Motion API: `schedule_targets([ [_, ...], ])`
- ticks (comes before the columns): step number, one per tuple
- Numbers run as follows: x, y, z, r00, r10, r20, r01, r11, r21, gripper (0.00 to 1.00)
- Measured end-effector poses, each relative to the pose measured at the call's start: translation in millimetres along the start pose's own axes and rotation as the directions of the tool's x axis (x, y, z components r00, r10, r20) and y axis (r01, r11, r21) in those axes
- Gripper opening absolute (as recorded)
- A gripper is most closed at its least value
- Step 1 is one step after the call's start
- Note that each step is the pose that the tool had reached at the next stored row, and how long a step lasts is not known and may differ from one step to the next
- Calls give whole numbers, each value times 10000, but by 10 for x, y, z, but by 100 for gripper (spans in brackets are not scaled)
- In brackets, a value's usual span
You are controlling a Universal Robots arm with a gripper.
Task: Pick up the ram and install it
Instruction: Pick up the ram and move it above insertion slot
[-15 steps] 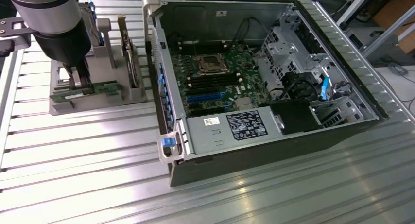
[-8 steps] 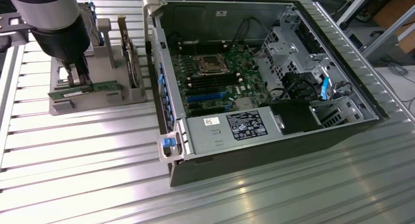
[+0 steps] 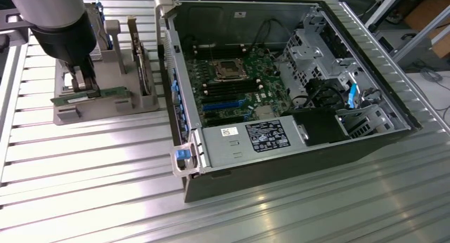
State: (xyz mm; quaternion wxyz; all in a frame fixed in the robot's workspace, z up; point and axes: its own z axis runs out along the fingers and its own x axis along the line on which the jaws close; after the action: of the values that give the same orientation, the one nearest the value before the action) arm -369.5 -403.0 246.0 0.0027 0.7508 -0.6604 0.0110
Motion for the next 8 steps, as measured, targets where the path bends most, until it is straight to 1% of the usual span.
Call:
schedule_targets([
  [8, 1, -1, -77, 10000, 1, 28, -1, 10000, 3, 13],
])
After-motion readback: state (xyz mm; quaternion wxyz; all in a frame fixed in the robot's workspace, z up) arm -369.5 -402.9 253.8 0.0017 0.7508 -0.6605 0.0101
